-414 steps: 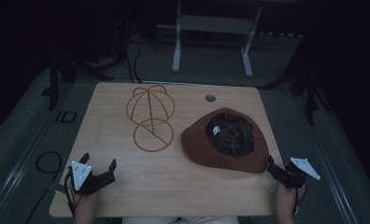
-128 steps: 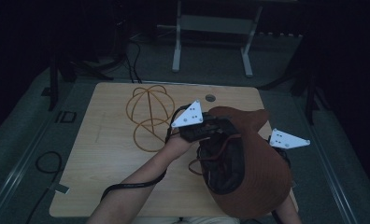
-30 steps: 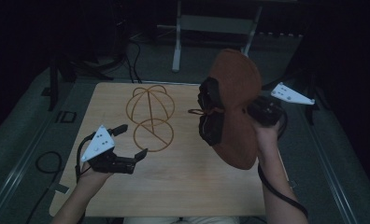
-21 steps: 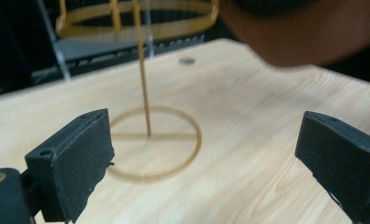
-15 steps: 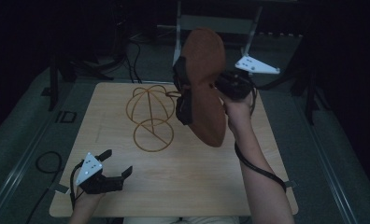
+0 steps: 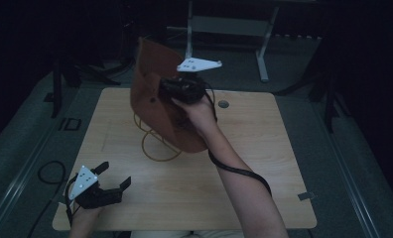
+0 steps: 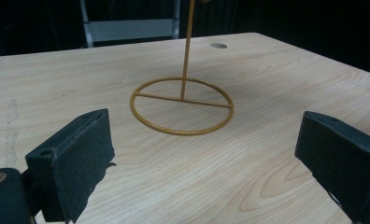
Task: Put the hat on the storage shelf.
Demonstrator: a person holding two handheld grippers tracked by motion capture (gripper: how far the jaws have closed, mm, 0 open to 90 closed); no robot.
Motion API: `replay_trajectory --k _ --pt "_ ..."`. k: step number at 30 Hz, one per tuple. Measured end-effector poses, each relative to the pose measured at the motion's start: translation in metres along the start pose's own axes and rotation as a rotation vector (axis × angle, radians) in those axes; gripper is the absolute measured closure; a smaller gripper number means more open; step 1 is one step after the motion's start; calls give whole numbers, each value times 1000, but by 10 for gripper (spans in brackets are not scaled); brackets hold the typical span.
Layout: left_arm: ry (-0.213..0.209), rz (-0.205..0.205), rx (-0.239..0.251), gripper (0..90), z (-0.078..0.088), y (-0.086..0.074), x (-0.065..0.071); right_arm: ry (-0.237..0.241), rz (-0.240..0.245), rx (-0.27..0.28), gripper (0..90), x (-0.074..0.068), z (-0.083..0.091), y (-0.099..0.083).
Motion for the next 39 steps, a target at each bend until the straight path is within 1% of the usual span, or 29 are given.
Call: replay_trajectory --k 1,2,5,6,7,10,12,14,17,18,19,21,22,23,24,25,26,27,28,29,30,32,34,35,39 --pt "0 0 0 48 0 0 0 0 0 0 885 0 0 0" --pt "-6 8 1 48 0 -1 0 25 -8 -43 885 -7 -13 -11" --pt "-15 10 -4 50 -1 -2 1 41 -16 -89 884 -11 -26 -23" --pt "-15 10 -4 53 -1 -2 1 42 -21 -103 884 -11 -30 -27" --pt "-19 20 -2 54 -2 -3 2 43 -25 -115 884 -11 -33 -30" --pt "-26 22 -5 54 -3 -4 2 46 -41 -164 883 -9 -42 -40" --pt "-30 23 -8 54 -3 -5 2 43 -50 -178 882 -9 -45 -44" --pt "-36 24 -10 53 -3 -5 3 45 -76 -192 877 -8 -48 -45" --pt "-37 26 -10 54 -4 -6 4 39 -70 -204 860 -8 -50 -45" --pt "-40 26 -12 54 -4 -6 4 42 -87 -233 814 -8 -54 -47" --pt "-40 25 -12 54 -4 -7 4 42 -95 -250 784 -8 -56 -47" --pt "-43 27 -17 54 -4 -8 5 19 -67 -272 707 -8 -58 -47" --pt "-42 25 -19 54 -4 -9 5 12 -70 -287 653 -9 -59 -47" --pt "-42 23 -19 54 -4 -9 5 17 -87 -295 595 -10 -60 -47" --pt "-44 22 -20 54 -4 -9 5 20 -98 -294 532 -12 -60 -45" --pt "-42 21 -18 54 -4 -9 4 21 -106 -290 490 -13 -59 -43" --pt "-37 20 -15 54 -3 -9 4 19 -114 -277 481 -13 -57 -39" --pt "-36 22 -12 54 -3 -9 4 23 -114 -262 453 -14 -54 -36" --pt "-36 22 -12 53 -3 -9 4 23 -114 -262 453 -14 -54 -36" --pt "-32 29 -9 54 -2 -8 2 19 -125 -241 429 -12 -48 -32" --pt "-30 32 -8 54 -2 -8 1 22 -130 -236 425 -11 -46 -31" --pt "-30 40 -5 54 -2 -8 1 16 -138 -238 411 -8 -41 -32" --pt "-29 39 -5 53 -2 -8 0 18 -136 -239 408 -8 -38 -32" --pt "-29 37 -3 54 -2 -8 1 23 -128 -242 394 -7 -32 -33" --pt "-35 28 -8 53 -4 -9 4 36 -113 -239 341 -7 -19 -36"
Point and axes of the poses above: each handheld gripper's, and its own axes: z roughly backward along the jaws, y roughly out of its top, x roughly to its right, the point moved 10 cm from there along -z, roughly forward along the jaws, and after that the axes turned 5 degrees about x, right-handed, at the moved point
